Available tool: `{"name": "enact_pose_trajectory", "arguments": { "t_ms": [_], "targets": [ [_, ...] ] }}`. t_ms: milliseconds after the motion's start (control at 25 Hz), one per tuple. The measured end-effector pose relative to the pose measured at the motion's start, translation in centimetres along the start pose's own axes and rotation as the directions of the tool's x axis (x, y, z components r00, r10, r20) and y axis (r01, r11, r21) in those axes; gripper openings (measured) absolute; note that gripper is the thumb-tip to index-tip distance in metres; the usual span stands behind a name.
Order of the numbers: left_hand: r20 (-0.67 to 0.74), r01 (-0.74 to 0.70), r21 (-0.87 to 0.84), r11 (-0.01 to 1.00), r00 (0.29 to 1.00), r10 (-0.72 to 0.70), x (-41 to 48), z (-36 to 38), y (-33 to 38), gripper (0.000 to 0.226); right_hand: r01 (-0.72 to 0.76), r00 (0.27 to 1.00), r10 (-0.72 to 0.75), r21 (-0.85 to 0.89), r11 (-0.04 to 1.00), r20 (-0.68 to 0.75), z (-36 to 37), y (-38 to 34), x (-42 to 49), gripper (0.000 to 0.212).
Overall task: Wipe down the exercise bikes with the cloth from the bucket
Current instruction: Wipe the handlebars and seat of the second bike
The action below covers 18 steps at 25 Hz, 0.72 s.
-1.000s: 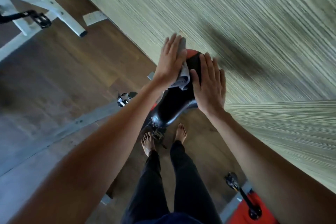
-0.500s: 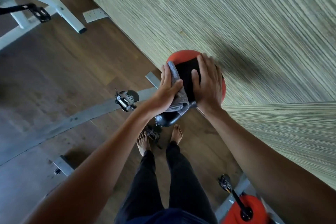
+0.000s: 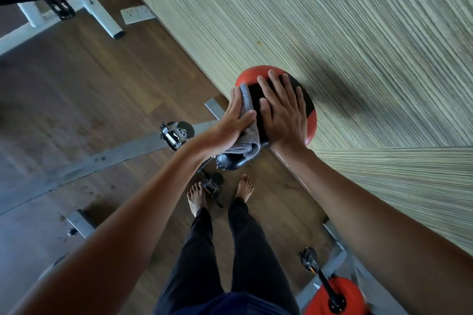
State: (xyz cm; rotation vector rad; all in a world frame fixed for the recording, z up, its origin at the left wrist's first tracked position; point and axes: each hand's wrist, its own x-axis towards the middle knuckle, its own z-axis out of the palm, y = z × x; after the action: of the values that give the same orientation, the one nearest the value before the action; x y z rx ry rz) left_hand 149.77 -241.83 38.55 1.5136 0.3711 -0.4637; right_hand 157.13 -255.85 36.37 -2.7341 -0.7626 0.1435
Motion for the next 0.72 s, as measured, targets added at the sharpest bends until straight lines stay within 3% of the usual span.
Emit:
{"name": "enact_pose_trajectory", "arguments": {
  "t_ms": [240,400,600,720],
  "targets": [
    [-0.031,-0.025,0.259,0.965,0.999,0.035,-4.0,-0.2,-1.7,0.065,0.006,0.995,-0.006,0.002,1.000,-0.103,0.7,0.3,-0.1,0.049],
    [-0.058,-0.006,0.236,0.972,0.998,0.020,-2.2,-0.1,-0.3,0.065,-0.013,0.996,0.012,-0.006,1.000,-0.091,0.8,0.1,0.1,0.050],
    [-0.216,-0.005,0.374,0.928,0.972,0.092,-5.6,1.4,-1.7,0.059,0.040,0.983,-0.037,0.013,0.999,-0.180,1.1,0.5,-0.3,0.045],
    [-0.172,0.017,0.388,0.921,0.984,0.054,-3.7,1.3,-0.2,0.061,0.023,0.990,-0.019,0.025,0.999,-0.137,0.7,0.1,0.0,0.047]
  ]
}}
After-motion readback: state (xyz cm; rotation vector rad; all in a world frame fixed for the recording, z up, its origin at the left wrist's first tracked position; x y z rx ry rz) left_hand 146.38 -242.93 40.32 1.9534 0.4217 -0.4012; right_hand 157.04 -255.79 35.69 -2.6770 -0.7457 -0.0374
